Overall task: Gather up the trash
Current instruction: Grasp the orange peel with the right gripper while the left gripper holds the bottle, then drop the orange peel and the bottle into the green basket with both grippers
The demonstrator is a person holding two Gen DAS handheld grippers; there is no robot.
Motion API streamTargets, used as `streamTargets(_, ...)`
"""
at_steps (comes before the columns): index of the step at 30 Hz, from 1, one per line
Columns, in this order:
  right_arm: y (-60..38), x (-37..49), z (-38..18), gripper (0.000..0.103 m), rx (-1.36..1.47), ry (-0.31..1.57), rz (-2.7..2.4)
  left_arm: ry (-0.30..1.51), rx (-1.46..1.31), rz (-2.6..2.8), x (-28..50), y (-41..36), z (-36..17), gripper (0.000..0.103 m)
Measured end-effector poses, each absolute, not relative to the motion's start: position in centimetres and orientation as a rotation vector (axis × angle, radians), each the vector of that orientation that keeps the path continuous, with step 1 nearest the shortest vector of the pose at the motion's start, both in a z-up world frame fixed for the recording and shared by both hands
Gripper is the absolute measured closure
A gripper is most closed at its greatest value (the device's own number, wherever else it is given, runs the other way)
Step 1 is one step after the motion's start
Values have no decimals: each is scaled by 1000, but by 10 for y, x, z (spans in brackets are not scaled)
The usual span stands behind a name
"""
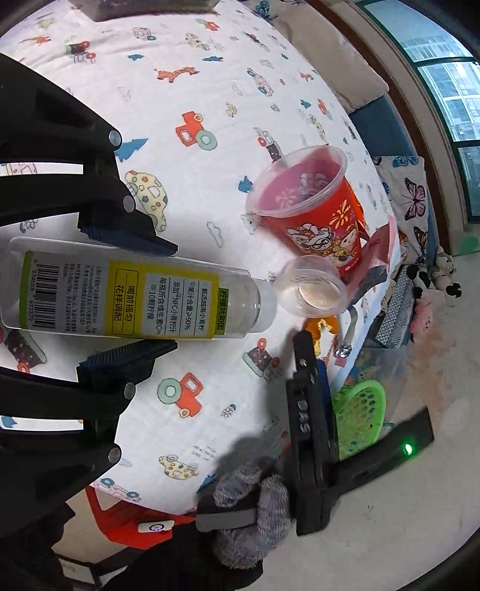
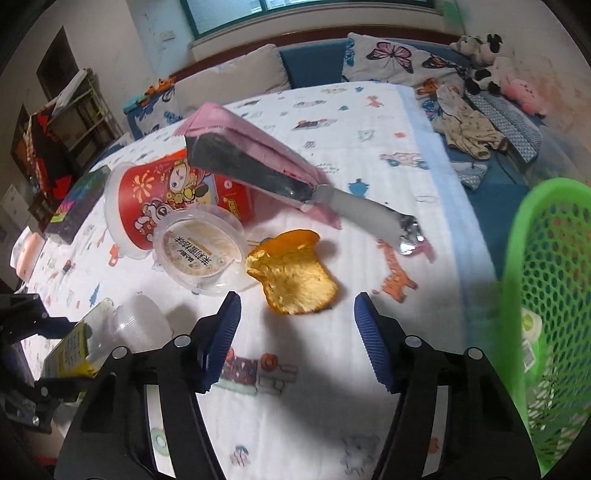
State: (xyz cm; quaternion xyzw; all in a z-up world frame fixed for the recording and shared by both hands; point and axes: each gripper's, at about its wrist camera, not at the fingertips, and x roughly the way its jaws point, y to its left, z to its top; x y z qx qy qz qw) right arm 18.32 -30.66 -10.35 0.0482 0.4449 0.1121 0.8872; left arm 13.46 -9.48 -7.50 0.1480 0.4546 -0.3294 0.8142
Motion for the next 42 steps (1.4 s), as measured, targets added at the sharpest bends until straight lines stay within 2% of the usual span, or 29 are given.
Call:
streamTargets(4, -298, 186, -106, 43, 51, 912, 207, 982, 309, -713, 136, -96, -76, 58)
streamTargets(7, -293, 187, -107, 50, 14, 906, 190, 989, 313, -713, 138, -100, -77, 58)
streamTargets(9, -290, 185, -108, 59, -19, 900, 167, 991, 312, -714, 141, -102, -78, 58)
streamTargets(16, -300, 177, -104, 68, 18, 884, 162, 1005, 303, -703, 146, -108, -83, 58)
streamTargets(29, -336, 128, -71, 70, 81, 809, 125, 948, 279, -741, 129, -123, -58, 59)
streamTargets(42, -429, 88, -41, 70, 185, 732, -54, 889, 265, -829, 128, -179, -24, 59)
